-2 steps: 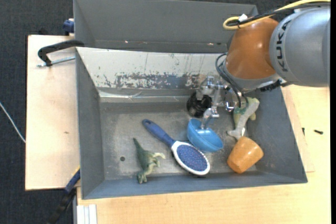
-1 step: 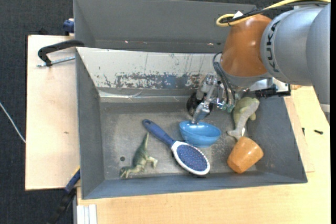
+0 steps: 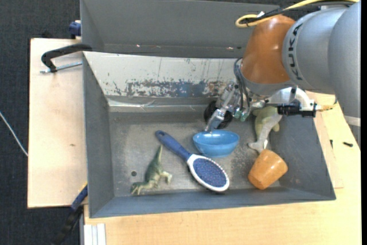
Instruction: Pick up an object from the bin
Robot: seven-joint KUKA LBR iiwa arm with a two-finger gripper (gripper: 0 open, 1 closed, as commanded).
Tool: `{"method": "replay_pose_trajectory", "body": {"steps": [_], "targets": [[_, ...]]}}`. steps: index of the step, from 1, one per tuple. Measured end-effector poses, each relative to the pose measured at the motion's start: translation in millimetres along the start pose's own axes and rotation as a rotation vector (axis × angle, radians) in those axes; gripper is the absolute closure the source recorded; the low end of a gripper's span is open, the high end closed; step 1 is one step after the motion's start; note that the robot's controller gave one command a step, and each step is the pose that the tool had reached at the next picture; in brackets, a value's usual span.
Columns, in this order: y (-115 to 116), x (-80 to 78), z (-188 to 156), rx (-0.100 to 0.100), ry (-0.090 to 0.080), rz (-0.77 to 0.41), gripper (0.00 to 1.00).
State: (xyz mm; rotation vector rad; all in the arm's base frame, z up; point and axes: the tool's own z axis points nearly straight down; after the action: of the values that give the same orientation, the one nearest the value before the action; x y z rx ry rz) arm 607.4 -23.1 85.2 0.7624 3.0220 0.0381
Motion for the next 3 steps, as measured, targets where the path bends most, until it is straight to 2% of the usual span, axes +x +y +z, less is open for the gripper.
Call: {"method": "replay_pose_trajectory", "body": {"steps": [1, 2, 3], "targets": [[-2, -3.9, -3, 0.0, -0.013, 0.003, 1.0], [-4, 2.8, -7, 0.01, -0.004, 0.004, 1.0], [-39, -3.4, -103, 0.025, 0.005, 0.035, 1.0]]}}
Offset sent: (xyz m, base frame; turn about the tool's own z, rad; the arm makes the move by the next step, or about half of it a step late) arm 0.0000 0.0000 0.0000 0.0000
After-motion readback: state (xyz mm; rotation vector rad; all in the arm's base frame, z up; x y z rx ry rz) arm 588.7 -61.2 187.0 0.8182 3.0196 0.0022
